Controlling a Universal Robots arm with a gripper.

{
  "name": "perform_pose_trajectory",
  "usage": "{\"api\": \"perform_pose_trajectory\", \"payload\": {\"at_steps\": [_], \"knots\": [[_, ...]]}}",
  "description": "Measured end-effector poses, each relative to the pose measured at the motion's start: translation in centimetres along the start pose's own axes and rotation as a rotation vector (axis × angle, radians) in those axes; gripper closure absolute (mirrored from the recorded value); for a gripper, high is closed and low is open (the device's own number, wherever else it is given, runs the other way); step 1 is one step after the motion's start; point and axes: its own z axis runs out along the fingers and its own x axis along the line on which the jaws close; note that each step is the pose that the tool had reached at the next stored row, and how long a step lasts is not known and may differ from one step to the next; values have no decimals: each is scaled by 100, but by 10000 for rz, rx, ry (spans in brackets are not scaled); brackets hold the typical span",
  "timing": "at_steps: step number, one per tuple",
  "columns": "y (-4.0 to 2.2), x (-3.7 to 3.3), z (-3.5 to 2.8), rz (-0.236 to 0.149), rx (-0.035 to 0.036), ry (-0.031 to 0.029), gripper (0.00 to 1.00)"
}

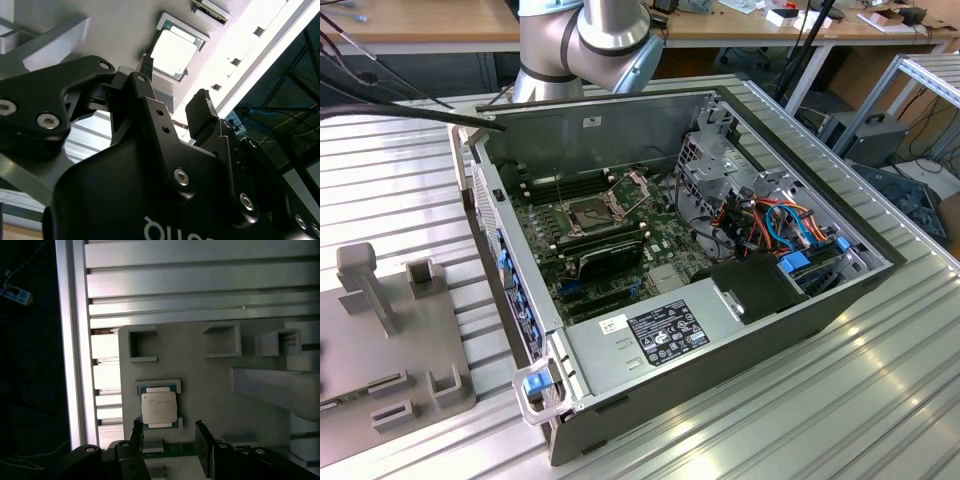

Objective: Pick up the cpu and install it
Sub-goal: 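Pick up the cpu and move it towards the insertion slot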

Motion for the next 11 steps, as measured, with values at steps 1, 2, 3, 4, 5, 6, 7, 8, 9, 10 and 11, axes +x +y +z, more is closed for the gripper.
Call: {"api": "perform_pose_trajectory", "payload": {"at_steps": [1,2,3,4,5,6,7,8,9,10,11], "knots": [[0,0,15,1,0,0,46],[-1,1,36,0,0,0,46],[-1,1,57,0,0,0,46],[-2,1,82,0,0,-1,46],[-2,1,101,0,-1,-1,46],[-3,2,130,0,-1,0,46],[-3,2,147,0,0,0,46],[-3,2,165,0,-1,-1,46],[-4,3,194,0,0,-1,46],[-4,3,198,0,2,0,46],[-4,3,198,1,3,2,46]]}}
